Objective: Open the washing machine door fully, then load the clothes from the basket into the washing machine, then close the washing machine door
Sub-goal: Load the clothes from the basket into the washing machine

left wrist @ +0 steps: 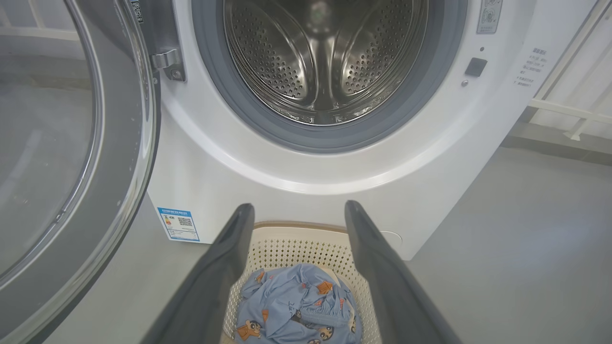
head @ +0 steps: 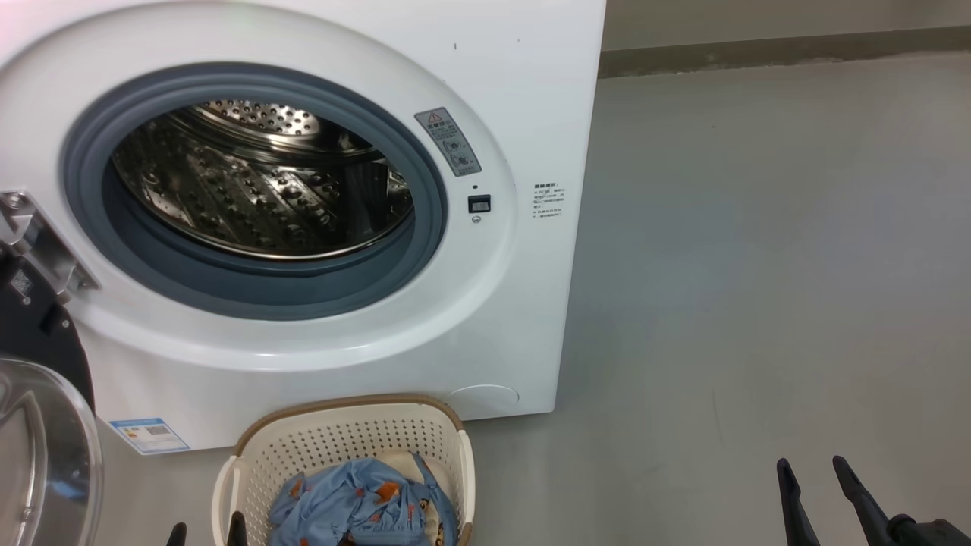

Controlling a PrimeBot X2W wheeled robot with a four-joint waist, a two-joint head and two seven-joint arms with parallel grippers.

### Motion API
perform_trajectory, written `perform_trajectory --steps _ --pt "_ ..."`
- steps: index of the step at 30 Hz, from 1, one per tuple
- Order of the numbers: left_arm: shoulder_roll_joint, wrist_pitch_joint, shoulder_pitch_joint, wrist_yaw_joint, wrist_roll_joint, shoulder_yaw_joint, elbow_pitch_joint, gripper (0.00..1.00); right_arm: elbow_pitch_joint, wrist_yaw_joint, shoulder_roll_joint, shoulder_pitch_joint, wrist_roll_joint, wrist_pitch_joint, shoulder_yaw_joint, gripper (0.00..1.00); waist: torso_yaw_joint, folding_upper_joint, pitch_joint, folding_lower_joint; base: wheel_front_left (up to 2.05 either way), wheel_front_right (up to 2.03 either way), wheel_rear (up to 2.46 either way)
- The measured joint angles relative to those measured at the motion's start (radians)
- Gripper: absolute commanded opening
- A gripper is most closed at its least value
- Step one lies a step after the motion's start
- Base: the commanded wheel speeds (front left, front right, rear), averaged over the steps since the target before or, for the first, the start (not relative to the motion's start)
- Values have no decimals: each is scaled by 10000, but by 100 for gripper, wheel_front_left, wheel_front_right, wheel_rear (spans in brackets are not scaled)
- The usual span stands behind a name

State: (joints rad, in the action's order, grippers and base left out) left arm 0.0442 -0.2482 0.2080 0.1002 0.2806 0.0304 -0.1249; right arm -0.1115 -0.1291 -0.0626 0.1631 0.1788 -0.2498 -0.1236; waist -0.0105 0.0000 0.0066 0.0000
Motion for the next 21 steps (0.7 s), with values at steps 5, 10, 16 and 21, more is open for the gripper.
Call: perform_trajectory --steps 5,10,16,21 --pt "0 0 0 0 -6 40 -17 100 -2 0 40 -9 4 0 29 100 -96 0 116 0 0 0 0" --pt "0 0 -20 15 -33 71 -104 100 0 0 94 -66 23 0 40 100 -219 0 358 0 0 0 0" --pt "-2 0 -234 25 -36 81 -525 100 6 0 163 -468 86 0 86 100 -488 0 837 0 0 0 0" --pt "-2 0 -719 27 -38 82 -874 100 13 0 188 -675 90 0 98 100 -715 0 1248 0 0 0 0"
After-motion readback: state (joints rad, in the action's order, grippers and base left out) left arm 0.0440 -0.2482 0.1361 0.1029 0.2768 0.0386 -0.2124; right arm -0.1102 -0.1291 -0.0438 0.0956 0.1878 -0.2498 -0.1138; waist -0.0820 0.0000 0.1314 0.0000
